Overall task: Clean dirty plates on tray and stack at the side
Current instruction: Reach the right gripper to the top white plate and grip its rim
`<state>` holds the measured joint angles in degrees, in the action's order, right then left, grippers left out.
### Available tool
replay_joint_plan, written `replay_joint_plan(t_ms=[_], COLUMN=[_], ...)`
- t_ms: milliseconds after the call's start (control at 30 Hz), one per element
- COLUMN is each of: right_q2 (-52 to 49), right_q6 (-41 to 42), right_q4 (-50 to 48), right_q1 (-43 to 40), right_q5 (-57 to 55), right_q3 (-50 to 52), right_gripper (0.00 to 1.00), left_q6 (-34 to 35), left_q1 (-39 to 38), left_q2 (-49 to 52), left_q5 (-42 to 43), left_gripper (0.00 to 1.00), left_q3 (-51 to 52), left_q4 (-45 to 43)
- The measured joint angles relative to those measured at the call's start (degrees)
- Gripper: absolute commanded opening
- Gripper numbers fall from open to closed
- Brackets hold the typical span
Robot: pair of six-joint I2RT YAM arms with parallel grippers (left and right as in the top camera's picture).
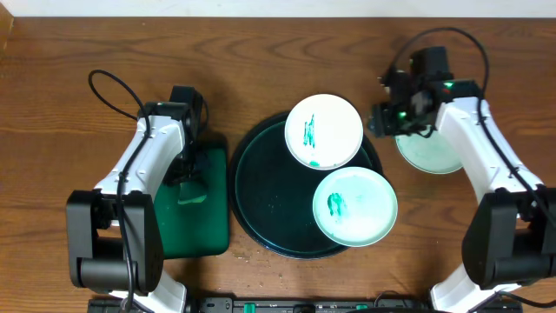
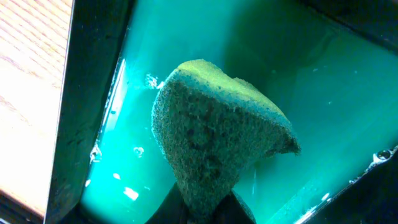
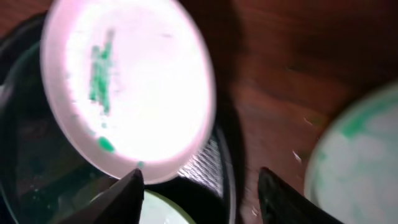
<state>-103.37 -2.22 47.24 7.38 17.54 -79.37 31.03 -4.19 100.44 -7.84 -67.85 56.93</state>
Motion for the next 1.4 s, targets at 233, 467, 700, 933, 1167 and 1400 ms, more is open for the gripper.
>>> replay_joint_plan(t_ms=[233,467,700,933,1167,1400], right_q2=[-1.6,-8.9,-11.8,-11.8,-11.8,-11.8], right_q6=[-1.9,-1.9,-2.0,-1.0,0.3,1.0], right_q4=[-3.2,-6.1,-8.0,-8.1,-7.5,-3.5], right_q1=[1.9,1.8,1.8,1.8,1.9,5.7], right_q5=[1.6,2.7,5.0,5.5,5.7,5.6], right_q3=[0.0,0.0,0.0,0.0,-0.1,-0.1], right_gripper=[0.46,0.45,0.25,0.01,0.01,0.01], left_q6=[0.0,-0.9,-1.1,-1.1,-1.1,-1.3], left_q1=[0.0,0.0,0.0,0.0,0.0,0.0], left_q2=[0.0,0.0,0.0,0.0,0.0,0.0], left_q5=[0.0,0.0,0.0,0.0,0.0,0.0], left_gripper=[0.07,0.08,0.07,0.07,0.08,0.07], left_q3=[0.0,0.0,0.0,0.0,0.0,0.0], left_q4=[-0.2,-0.2,-0.2,-0.2,-0.2,-0.2])
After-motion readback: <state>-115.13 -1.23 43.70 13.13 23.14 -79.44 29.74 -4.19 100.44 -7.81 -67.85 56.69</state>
